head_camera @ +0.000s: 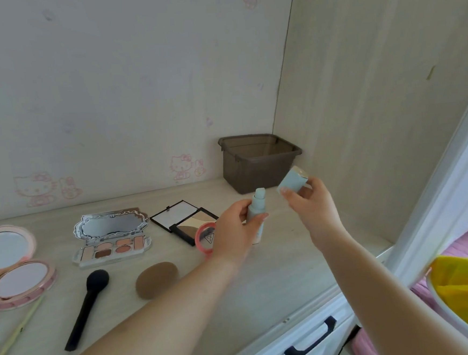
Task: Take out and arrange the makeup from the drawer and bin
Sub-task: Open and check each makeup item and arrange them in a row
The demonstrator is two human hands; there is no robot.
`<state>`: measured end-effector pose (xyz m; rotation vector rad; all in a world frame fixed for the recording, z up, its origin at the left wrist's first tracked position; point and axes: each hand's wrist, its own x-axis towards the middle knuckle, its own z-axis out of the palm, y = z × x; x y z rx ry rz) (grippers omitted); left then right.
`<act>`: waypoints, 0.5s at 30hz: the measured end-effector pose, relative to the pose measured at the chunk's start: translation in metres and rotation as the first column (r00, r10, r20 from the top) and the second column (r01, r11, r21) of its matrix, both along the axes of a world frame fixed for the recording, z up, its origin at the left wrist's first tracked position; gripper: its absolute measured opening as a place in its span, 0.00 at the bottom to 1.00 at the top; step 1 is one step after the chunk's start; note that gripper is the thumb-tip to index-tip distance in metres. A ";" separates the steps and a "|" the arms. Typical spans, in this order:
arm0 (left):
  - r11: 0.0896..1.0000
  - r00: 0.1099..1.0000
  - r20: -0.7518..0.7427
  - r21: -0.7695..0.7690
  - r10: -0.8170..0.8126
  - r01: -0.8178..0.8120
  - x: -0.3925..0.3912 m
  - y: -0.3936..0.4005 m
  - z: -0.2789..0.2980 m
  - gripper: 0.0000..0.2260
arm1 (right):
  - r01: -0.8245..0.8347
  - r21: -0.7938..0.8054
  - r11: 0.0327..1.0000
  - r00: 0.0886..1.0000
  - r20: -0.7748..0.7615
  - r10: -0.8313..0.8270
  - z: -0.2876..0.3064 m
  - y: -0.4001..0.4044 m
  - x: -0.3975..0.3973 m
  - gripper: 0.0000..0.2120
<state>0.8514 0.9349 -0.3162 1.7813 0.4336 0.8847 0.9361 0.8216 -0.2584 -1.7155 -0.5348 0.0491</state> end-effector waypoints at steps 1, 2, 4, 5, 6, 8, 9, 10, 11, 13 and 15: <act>1.000 1.000 -0.010 -0.001 0.007 -0.007 0.001 0.002 -0.001 0.14 | 0.014 -0.035 0.999 1.000 0.007 -0.014 -0.005 -0.001 0.002 0.22; 1.000 1.000 -0.017 -0.008 0.010 -0.011 0.002 0.003 -0.003 0.14 | 0.030 -0.076 0.997 0.999 0.012 -0.030 -0.010 -0.002 0.004 0.22; 1.000 0.999 -0.035 -0.024 0.015 -0.015 0.004 0.006 -0.006 0.14 | 0.045 -0.145 0.988 0.999 0.007 -0.045 -0.020 -0.003 0.009 0.21; 1.000 0.999 -0.047 -0.024 0.019 -0.020 0.005 0.007 -0.008 0.14 | 0.039 -0.161 0.986 0.999 0.001 -0.039 -0.025 -0.004 0.012 0.21; 0.999 0.998 -0.056 -0.022 0.022 -0.023 0.006 0.007 -0.010 0.14 | 0.030 -0.172 0.985 1.000 -0.002 -0.030 -0.032 -0.004 0.014 0.20; 0.999 0.998 -0.059 -0.027 0.027 -0.029 0.008 0.009 -0.012 0.13 | 0.019 -0.214 0.977 1.000 0.010 -0.018 -0.044 -0.005 0.018 0.21; 0.999 0.998 -0.060 -0.032 0.029 -0.031 0.009 0.009 -0.013 0.12 | 0.016 -0.240 0.971 1.000 0.015 -0.013 -0.049 -0.005 0.020 0.22; 0.999 0.997 -0.065 -0.036 0.029 -0.031 0.010 0.009 -0.013 0.12 | 0.011 -0.264 0.965 1.000 0.016 -0.007 -0.054 -0.004 0.021 0.23; 0.999 0.997 -0.070 -0.039 0.027 -0.030 0.011 0.009 -0.012 0.13 | 0.007 -0.283 0.959 1.000 0.014 -0.003 -0.058 -0.004 0.023 0.24; 0.999 0.997 -0.073 -0.036 0.026 -0.029 0.013 0.009 -0.012 0.13 | 0.008 -0.315 0.949 1.000 0.012 -0.004 -0.065 -0.003 0.025 0.24; 0.999 0.997 -0.071 -0.030 0.035 -0.037 0.013 0.009 -0.011 0.14 | 0.013 -0.360 0.933 1.000 0.028 -0.004 -0.070 -0.003 0.026 0.24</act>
